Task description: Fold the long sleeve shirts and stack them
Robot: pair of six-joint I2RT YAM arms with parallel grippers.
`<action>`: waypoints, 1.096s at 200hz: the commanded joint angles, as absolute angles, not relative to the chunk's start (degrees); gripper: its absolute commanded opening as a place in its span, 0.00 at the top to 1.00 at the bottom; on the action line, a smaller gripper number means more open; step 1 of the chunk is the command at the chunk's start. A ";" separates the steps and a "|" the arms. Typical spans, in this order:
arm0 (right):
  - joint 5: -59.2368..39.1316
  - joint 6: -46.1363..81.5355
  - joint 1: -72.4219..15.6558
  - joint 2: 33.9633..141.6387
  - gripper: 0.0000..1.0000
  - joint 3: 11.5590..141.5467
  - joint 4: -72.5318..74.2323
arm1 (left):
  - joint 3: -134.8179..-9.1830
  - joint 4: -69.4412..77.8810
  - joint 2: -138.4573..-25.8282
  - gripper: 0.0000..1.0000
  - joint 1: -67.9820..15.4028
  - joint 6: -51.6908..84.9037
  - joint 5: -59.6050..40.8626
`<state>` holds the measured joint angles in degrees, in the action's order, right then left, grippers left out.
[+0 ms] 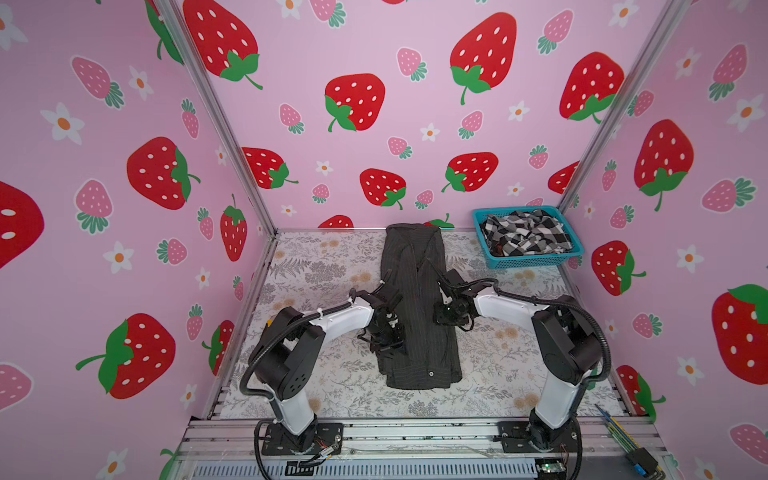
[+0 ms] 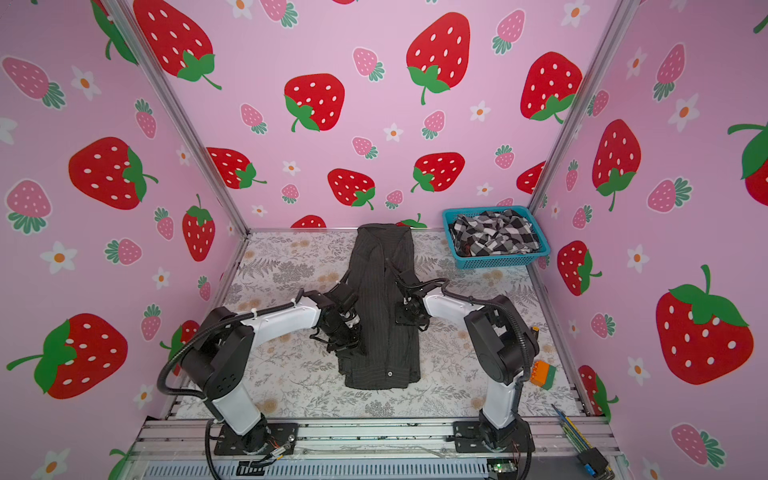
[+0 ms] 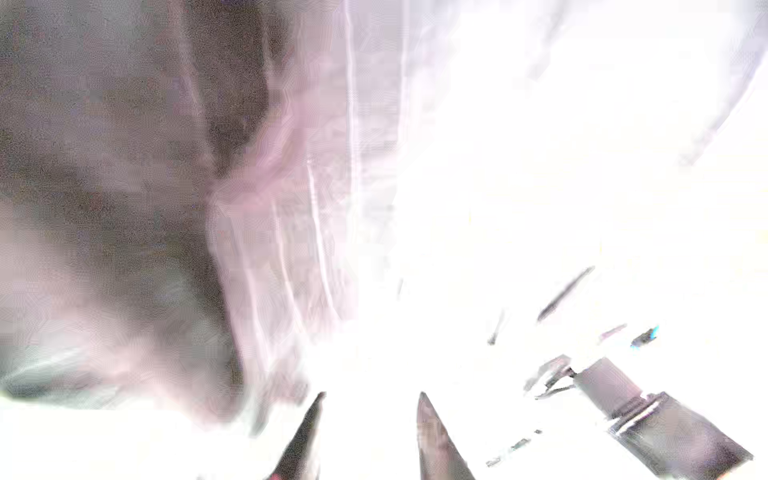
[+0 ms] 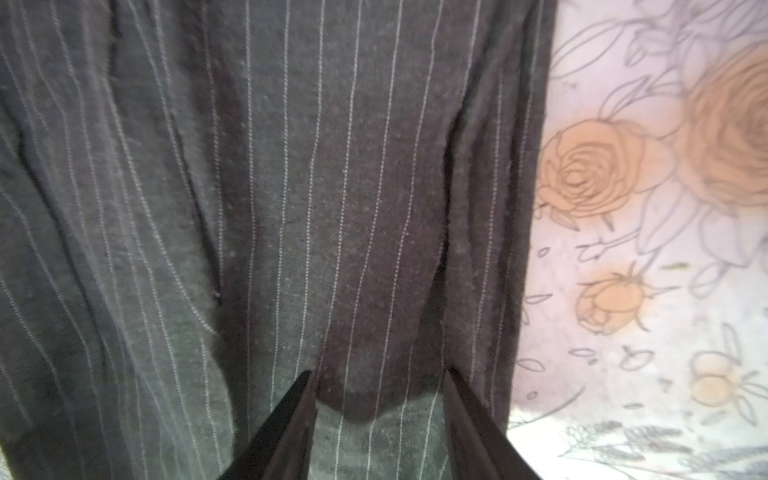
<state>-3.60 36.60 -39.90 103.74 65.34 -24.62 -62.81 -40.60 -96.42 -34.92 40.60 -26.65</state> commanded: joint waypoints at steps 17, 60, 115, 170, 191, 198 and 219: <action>-3.60 35.11 -40.76 95.20 0.47 64.90 -27.23 | -65.00 -50.01 -87.36 0.43 -29.82 36.78 -20.77; -3.43 36.46 -45.32 95.19 0.38 65.89 -28.35 | -64.22 -47.49 -92.81 0.41 -26.81 34.39 -23.88; 6.56 38.31 -59.38 107.16 0.22 82.52 -37.52 | -55.07 -43.64 -84.39 0.45 -19.34 40.58 -22.46; 6.64 41.92 -66.38 119.41 0.17 92.44 -41.46 | -45.01 -37.06 -79.33 0.59 -8.32 45.61 -31.72; 9.16 42.71 -66.62 124.44 0.20 97.06 -46.98 | -44.78 -36.33 -77.90 0.59 -8.34 46.30 -31.71; 10.66 43.03 -66.62 126.03 0.23 98.58 -49.03 | -44.82 -36.20 -77.71 0.59 -8.34 46.35 -31.93; 11.51 43.37 -66.57 128.17 0.37 99.71 -50.71 | -44.83 -35.73 -77.53 0.59 -8.35 46.62 -32.94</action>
